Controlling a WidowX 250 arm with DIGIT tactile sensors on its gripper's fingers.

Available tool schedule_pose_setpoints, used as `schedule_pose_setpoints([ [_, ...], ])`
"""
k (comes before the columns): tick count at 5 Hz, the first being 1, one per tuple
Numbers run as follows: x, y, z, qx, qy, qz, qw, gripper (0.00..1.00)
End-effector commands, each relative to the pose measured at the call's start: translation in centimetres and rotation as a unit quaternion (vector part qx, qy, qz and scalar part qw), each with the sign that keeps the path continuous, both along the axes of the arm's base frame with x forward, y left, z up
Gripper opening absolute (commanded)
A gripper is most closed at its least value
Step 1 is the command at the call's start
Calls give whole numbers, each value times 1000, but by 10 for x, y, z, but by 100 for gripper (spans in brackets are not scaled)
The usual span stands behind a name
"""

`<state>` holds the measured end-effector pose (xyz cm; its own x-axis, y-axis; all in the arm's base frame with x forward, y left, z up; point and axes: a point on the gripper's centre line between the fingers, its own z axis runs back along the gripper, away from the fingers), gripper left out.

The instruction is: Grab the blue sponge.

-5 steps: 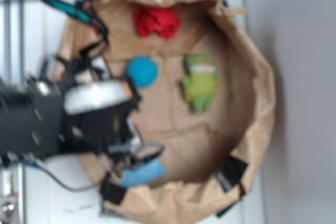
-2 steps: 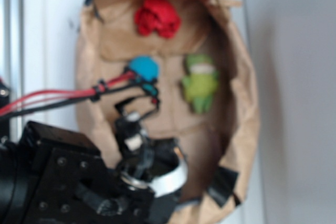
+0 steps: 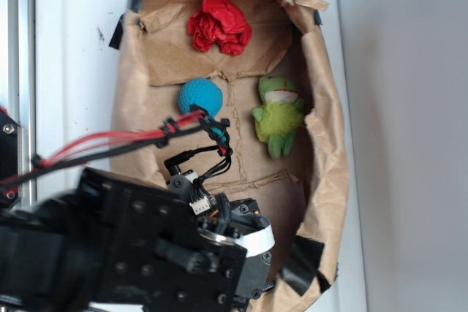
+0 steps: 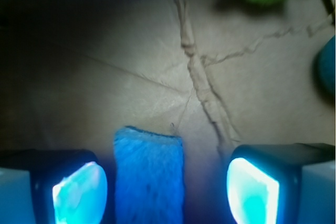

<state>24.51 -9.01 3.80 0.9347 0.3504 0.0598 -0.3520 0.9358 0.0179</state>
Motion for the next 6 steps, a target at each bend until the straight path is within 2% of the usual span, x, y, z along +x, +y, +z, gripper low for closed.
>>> schedule_pose_setpoints([
  [1,-5,2,-28,23,-53,-32,998,89],
  [2,-5,8,-12,7,-56,-23,998,0],
  [3,2,20,20,-17,-63,-1,998,0],
  [4,16,52,49,-14,-103,67,992,0],
  [5,21,87,74,-33,-102,88,990,0],
  [6,17,98,94,-17,-122,84,989,0],
])
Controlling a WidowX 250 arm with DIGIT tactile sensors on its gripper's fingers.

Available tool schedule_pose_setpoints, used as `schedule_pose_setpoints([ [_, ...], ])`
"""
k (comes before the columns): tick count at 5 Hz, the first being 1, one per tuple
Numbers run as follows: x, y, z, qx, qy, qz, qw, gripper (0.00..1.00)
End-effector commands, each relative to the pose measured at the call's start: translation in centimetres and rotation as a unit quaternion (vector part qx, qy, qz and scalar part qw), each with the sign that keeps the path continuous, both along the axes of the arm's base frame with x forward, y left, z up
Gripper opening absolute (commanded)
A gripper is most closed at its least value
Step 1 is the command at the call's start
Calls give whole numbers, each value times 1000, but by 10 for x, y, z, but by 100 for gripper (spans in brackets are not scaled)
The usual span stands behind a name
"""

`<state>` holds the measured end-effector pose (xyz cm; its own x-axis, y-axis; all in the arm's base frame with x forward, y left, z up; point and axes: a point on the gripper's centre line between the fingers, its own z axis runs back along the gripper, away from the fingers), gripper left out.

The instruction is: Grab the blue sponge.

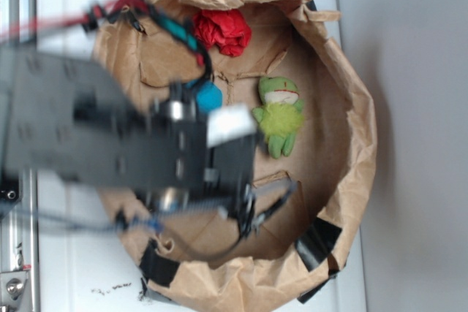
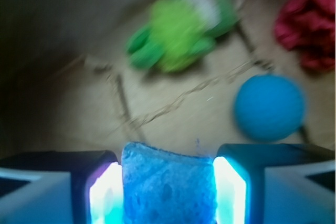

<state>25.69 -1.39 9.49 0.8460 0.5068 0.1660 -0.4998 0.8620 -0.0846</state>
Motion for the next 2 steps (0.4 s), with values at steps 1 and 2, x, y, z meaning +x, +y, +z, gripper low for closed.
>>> schedule_pose_setpoints([
  [1,3,19,65,55,-63,1,997,0],
  [2,3,16,74,83,-63,2,995,0],
])
